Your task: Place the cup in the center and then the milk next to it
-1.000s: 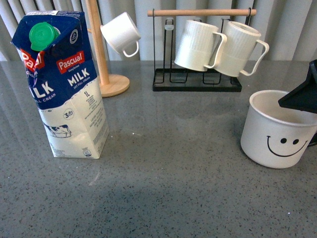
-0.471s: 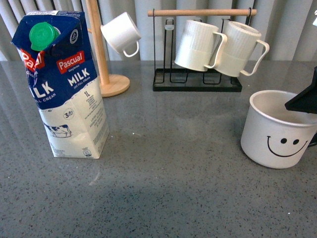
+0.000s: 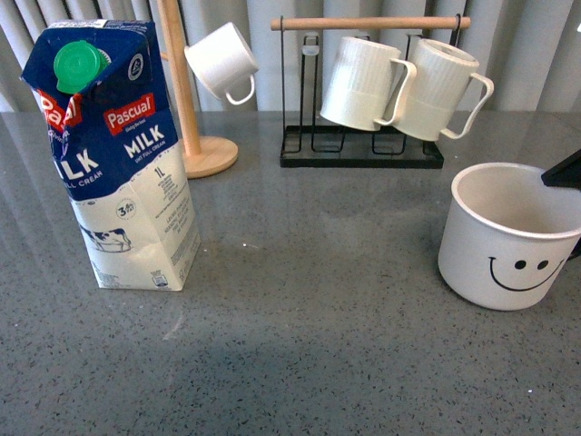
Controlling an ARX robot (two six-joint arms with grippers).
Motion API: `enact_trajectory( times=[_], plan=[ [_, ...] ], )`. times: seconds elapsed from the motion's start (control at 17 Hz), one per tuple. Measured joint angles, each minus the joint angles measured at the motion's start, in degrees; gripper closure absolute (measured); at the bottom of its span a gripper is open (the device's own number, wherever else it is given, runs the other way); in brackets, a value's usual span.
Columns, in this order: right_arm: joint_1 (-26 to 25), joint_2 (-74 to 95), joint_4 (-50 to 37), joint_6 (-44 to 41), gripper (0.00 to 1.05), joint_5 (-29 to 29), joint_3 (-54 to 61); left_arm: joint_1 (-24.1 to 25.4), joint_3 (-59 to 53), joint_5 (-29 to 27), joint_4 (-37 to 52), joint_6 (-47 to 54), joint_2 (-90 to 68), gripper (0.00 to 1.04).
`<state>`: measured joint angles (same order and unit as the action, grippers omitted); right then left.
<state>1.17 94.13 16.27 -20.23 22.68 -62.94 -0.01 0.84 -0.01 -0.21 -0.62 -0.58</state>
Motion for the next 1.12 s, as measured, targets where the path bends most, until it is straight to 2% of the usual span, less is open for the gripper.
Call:
enact_trajectory(
  times=[0.18,0.41,0.65,0.88,1.12],
  plan=[
    [1.97,-5.16,0.96,1.99,1.02,1.36,-0.02,0.0,0.0,0.0,0.0,0.0,0.0,0.07],
    [8.83,-10.78,1.01,6.38,1.02,1.6,-0.11,0.0,0.0,0.0,0.0,0.0,0.0,0.07],
    [14.4,-9.31,-4.59,13.44,1.02,0.15,1.01,0.0,0.0,0.0,0.0,0.0,0.0,0.07],
    [15.78,-3.98,-8.46,19.06,1.02,0.04,3.67,0.0,0.0,0.0,0.0,0.0,0.0,0.07],
    [16.09,-0.81,-9.94,20.48,1.02,0.11,3.67,0.0,0.0,0.0,0.0,0.0,0.0,0.07]
  ],
)
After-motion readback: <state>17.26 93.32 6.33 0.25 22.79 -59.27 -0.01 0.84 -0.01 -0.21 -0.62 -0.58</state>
